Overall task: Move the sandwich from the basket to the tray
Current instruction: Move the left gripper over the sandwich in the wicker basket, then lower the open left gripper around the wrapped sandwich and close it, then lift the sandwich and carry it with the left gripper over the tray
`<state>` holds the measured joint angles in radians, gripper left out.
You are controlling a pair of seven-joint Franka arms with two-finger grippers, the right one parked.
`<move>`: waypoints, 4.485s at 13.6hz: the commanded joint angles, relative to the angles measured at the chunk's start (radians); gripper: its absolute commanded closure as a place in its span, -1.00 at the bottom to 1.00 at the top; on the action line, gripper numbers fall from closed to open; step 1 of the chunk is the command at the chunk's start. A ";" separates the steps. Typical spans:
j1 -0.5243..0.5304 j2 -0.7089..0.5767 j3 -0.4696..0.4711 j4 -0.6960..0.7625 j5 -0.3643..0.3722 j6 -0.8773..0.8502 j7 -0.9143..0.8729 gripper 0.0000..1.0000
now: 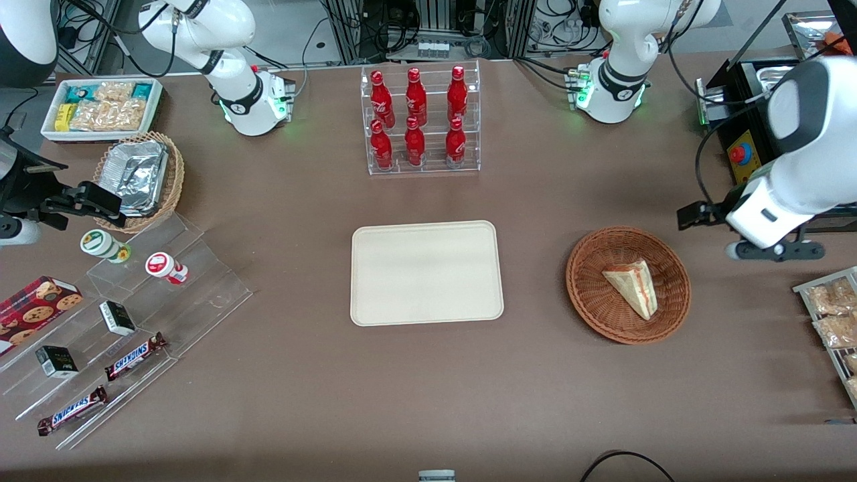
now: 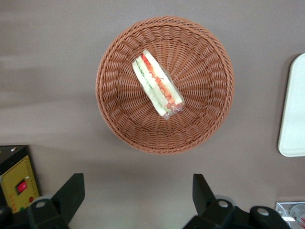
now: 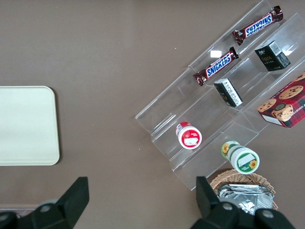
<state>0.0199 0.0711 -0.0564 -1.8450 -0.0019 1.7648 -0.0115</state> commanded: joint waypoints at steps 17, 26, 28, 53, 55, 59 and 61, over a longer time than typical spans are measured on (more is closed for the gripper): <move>-0.061 0.087 -0.005 -0.266 0.013 0.484 -0.614 -1.00; -0.075 0.144 -0.003 -0.269 0.016 0.555 -0.748 -1.00; -0.075 0.163 -0.003 -0.270 0.016 0.579 -0.749 -1.00; -0.227 0.208 -0.006 -0.050 0.023 0.295 -0.684 1.00; -0.293 0.237 -0.011 -0.016 0.013 0.294 -0.693 1.00; -0.448 0.361 -0.011 0.114 0.005 0.297 -0.705 1.00; -0.517 0.421 -0.011 0.186 0.005 0.297 -0.741 1.00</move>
<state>-0.4371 0.4106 -0.0799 -1.7702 0.0052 2.0830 -0.7281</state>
